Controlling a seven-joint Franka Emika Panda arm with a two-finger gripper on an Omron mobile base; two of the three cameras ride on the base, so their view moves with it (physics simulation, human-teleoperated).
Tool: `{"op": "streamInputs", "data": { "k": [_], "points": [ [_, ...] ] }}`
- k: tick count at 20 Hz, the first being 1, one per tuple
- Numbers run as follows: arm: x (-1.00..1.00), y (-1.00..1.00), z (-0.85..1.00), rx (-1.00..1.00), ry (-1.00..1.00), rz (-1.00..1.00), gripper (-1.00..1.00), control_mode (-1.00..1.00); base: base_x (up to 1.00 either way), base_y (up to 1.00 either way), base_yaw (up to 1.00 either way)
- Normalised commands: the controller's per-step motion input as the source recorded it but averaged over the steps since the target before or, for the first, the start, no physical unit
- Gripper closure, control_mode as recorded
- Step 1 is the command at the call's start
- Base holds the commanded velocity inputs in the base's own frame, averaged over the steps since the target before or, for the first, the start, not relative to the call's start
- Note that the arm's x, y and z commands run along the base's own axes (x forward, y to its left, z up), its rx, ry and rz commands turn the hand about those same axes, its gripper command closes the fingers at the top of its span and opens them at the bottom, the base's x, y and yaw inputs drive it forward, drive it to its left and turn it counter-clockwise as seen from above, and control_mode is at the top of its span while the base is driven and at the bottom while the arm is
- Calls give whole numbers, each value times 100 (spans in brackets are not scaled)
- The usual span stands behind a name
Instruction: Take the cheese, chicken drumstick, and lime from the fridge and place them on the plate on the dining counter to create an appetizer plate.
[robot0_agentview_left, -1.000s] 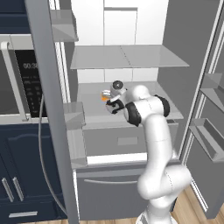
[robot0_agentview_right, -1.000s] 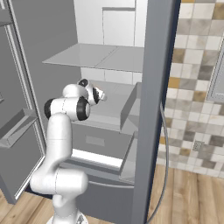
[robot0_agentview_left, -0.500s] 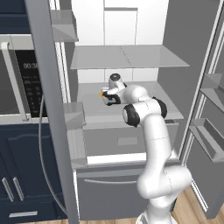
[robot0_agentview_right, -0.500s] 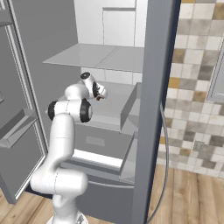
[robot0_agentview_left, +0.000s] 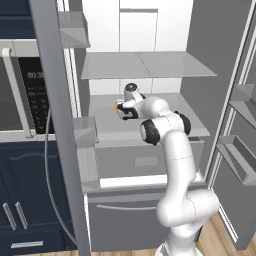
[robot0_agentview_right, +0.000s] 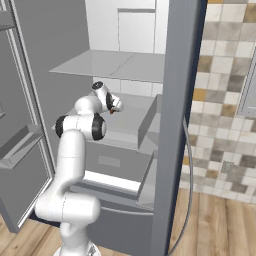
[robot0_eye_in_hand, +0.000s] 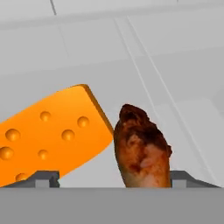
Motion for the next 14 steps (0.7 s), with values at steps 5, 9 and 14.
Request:
{"op": "streamInputs", "data": {
  "k": [5, 9, 14],
  "points": [
    [-71, -22, -100, -9, -30, -7, 100, -100, 0, 0, 0],
    [-91, -77, -91, -1, -7, -14, 100, -100, 0, 0, 0],
    [-83, -60, -9, 1, 12, -10, 100, -100, 0, 0, 0]
  ]
}}
